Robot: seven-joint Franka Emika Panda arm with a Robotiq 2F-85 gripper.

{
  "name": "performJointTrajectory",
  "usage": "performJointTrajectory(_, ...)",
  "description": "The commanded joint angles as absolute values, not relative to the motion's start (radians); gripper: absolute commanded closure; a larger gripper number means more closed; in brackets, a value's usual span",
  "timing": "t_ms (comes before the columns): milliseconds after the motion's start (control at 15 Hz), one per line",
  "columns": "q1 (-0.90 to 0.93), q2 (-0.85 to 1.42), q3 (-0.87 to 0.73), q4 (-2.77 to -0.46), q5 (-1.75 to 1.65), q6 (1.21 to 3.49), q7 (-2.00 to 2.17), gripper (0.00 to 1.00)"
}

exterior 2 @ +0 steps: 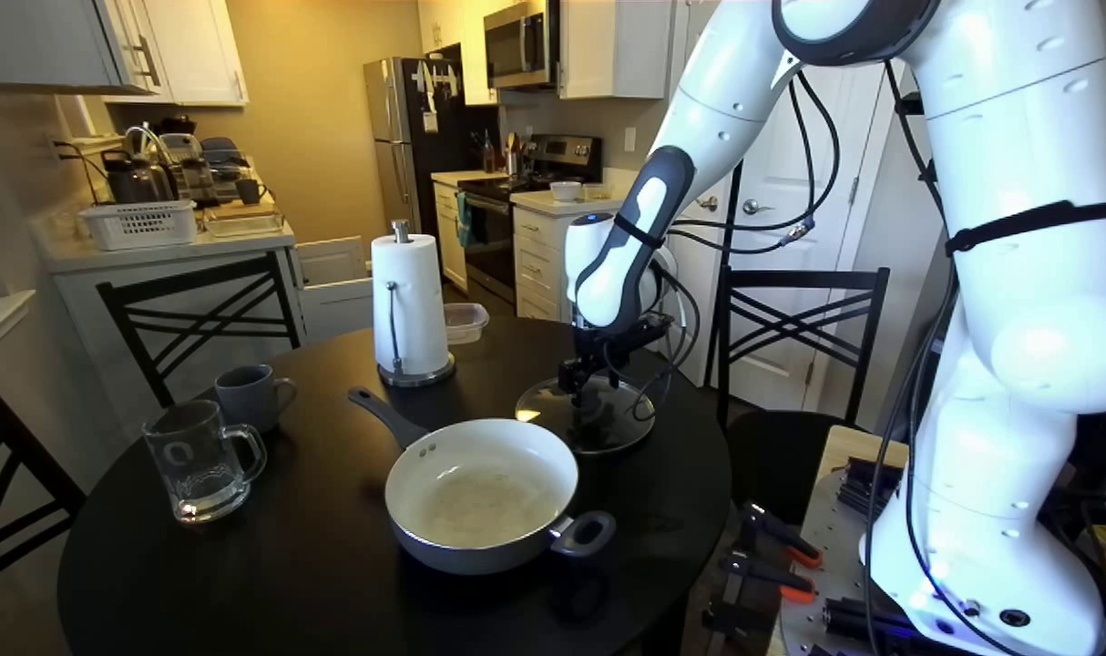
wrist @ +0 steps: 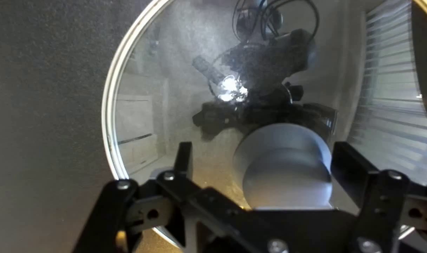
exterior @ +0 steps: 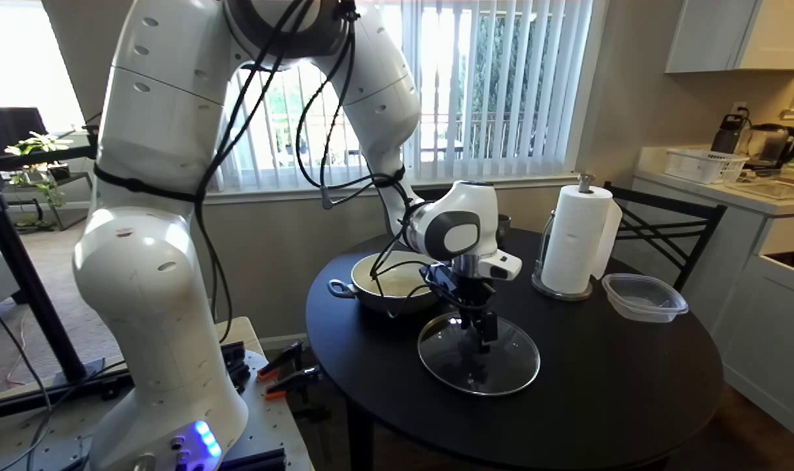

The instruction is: Put the lid back onto the grey pot

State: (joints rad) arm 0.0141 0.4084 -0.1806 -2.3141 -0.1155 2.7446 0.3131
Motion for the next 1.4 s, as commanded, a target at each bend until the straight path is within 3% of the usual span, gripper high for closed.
performJointTrajectory(0,0.022,0.423,-0.181,-2.301,-0.080,2.758,0.334,0.00)
performJointTrajectory(1333,-0.006,0.481,-0.151,-2.217,0.060,2.721,0.321,0.00)
